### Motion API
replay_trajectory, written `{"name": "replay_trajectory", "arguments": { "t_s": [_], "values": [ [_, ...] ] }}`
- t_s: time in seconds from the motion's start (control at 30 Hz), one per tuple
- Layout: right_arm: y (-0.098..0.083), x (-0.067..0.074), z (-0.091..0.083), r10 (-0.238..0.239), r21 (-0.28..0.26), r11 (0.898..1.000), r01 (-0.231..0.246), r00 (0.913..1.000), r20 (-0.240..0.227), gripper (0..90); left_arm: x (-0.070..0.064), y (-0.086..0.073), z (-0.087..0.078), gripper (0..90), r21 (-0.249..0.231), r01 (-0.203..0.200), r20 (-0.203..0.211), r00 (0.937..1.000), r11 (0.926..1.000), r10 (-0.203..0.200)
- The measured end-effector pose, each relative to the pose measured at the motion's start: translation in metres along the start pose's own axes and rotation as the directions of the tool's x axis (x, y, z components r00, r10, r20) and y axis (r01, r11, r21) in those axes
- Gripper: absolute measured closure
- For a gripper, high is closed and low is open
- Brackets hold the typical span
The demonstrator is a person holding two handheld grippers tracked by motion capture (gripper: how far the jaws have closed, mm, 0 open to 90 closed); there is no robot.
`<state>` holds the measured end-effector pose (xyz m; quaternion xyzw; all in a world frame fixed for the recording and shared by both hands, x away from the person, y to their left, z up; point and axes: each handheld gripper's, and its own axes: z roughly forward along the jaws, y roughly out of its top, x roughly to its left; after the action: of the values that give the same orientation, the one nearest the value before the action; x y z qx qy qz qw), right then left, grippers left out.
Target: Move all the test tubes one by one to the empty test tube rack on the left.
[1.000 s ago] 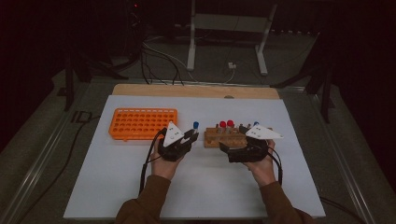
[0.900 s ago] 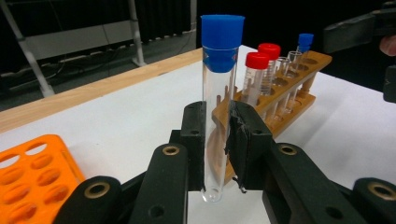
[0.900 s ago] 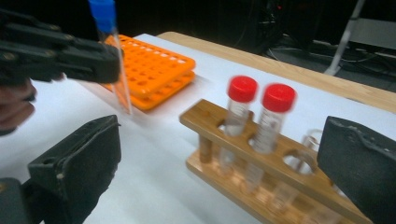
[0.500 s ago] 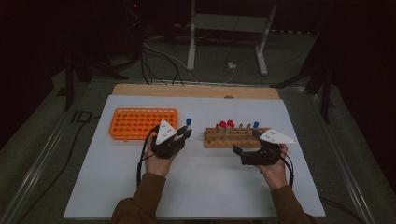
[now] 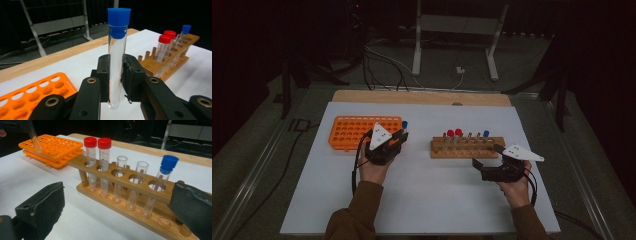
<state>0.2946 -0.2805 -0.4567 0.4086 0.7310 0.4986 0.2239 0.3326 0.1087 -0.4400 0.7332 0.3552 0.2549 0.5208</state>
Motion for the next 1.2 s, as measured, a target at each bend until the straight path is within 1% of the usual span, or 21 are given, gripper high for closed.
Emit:
{"name": "replay_trajectory", "arguments": {
  "t_s": [0.2, 0.23, 0.53, 1.03, 1.2],
  "values": [
    [-0.002, -0.002, -0.004, 0.002, -0.008, 1.000, -0.002, 1.0000, 0.003, 0.0, 0.009, 0.001, -0.001, 76.7, -0.003, 0.003, -0.026, 0.9997, 1.0000, -0.004],
    [-0.003, -0.002, -0.004, 0.005, -0.009, 1.000, -0.005, 1.0000, 0.005, 0.0, 0.011, 0.000, -0.001, 76.7, 0.002, 0.002, -0.031, 0.9995, 1.0000, -0.002],
    [-0.005, -0.003, -0.005, 0.010, -0.012, 1.000, -0.010, 0.9999, 0.005, 0.0, 0.023, -0.005, 0.006, 76.7, 0.016, 0.016, -0.068, 0.9975, 0.9997, -0.015],
    [-0.006, -0.004, -0.006, 0.013, -0.017, 1.000, -0.013, 0.9999, 0.005, 0.0, 0.035, -0.015, 0.023, 76.7, 0.035, 0.064, -0.115, 0.9916, 0.9973, -0.059],
    [-0.006, -0.004, -0.006, 0.015, -0.016, 1.000, -0.015, 0.9999, 0.005, 0.0, 0.037, -0.021, 0.026, 76.7, 0.053, 0.073, -0.127, 0.9897, 0.9959, -0.066]
  ]
}}
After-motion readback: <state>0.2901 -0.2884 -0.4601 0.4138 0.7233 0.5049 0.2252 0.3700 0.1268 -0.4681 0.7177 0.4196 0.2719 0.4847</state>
